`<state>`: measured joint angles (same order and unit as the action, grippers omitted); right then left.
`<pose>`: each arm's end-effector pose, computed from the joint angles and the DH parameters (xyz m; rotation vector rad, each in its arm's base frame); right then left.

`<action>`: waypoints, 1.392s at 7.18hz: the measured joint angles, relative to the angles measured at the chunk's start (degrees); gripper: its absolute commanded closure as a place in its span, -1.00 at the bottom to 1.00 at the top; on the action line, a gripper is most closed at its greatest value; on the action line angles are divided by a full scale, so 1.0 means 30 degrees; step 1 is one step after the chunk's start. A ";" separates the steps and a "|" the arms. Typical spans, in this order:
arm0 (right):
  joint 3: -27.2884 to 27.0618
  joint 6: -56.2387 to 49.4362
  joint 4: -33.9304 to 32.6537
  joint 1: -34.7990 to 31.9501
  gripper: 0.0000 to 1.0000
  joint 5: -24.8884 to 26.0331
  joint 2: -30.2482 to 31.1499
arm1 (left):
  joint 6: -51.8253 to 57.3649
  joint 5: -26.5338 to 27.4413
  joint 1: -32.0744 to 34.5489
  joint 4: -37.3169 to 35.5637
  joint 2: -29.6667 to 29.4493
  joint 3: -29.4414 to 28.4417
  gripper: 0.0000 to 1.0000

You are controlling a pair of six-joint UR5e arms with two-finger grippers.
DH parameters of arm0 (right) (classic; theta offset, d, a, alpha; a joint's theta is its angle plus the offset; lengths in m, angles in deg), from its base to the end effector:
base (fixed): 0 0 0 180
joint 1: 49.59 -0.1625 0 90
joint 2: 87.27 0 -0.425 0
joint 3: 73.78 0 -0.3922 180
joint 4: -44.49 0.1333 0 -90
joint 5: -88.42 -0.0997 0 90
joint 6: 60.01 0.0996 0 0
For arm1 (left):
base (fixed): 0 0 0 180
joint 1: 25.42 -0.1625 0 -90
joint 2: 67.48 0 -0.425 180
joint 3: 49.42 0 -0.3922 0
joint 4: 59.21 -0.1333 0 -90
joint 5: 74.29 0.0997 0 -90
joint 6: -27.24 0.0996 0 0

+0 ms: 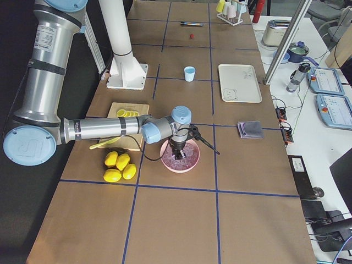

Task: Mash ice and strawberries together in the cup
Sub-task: 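Lower the right gripper into the bowl and grasp a third ice cube, then carry the ice cube with the right gripper over the blue cup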

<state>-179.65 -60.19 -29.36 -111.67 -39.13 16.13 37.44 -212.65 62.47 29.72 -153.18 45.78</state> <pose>-0.1293 -0.3990 0.6020 0.1505 -0.7157 -0.5752 -0.0419 -0.4616 0.6466 0.0569 0.8437 0.2007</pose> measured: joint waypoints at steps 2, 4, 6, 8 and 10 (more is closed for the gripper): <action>-0.0278 0.0227 -0.0834 -0.0394 0.95 -0.0157 -0.1172 | 0.0000 -0.0019 0.0000 0.0004 0.0000 0.0038 -1.00; -0.0329 0.1635 -0.2991 -0.0810 1.00 -0.0142 -0.3868 | 0.0000 -0.0022 0.0000 0.0004 0.0006 0.0051 -1.00; -0.0259 0.5651 -0.3926 -0.0696 1.00 -0.0156 -0.6536 | 0.0000 -0.0022 0.0000 0.0004 0.0008 0.0053 -1.00; -0.0188 0.9559 -0.5668 0.0362 1.00 -0.0072 -0.9492 | 0.0000 -0.0022 0.0000 0.0011 0.0001 0.0053 -1.00; -0.0080 1.2935 -0.6993 0.1864 1.00 0.0469 -1.2111 | 0.0000 -0.0022 0.0000 0.0029 0.0000 0.0053 -1.00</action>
<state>-179.88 -21.39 -50.33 -106.08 -37.73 -20.21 37.44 -212.72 62.47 29.81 -153.18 45.94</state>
